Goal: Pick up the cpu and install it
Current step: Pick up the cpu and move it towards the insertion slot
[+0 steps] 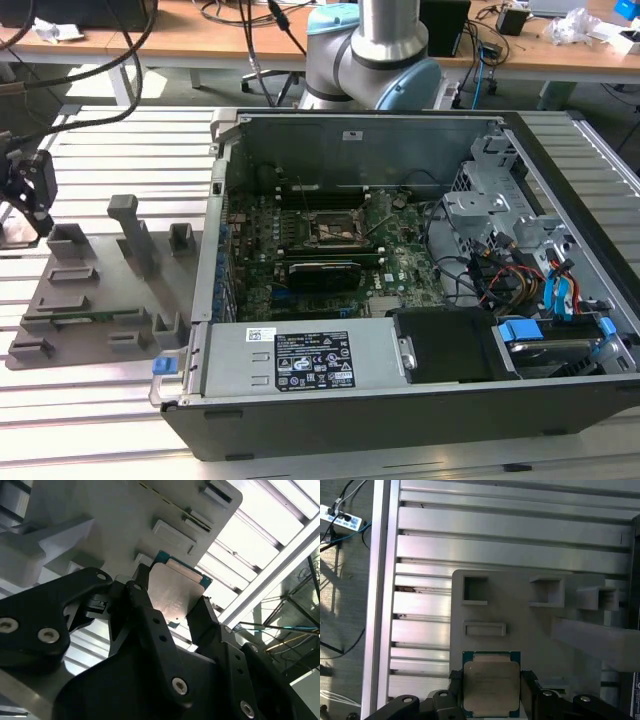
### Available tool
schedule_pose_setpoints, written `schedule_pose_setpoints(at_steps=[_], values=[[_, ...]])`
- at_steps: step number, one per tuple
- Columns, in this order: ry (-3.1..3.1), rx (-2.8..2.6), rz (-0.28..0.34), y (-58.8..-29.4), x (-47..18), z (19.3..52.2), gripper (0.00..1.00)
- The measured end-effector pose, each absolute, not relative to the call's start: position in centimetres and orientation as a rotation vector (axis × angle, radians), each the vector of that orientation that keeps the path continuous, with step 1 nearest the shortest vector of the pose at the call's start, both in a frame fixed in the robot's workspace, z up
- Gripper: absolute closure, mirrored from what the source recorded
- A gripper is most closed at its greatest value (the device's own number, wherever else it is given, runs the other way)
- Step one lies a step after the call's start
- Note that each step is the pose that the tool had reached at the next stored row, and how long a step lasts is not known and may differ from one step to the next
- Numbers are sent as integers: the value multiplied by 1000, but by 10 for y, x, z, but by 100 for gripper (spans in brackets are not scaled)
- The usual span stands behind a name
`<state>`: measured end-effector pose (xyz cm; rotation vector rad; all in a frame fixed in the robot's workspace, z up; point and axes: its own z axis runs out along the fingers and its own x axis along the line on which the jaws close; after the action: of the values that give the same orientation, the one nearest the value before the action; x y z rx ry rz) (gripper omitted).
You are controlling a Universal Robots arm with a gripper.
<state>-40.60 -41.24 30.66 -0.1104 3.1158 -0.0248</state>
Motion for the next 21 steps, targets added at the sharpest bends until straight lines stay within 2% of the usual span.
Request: schedule_pose_setpoints(at_steps=[21], values=[[3116, -111, -37, -412, -406, 387, 45]])
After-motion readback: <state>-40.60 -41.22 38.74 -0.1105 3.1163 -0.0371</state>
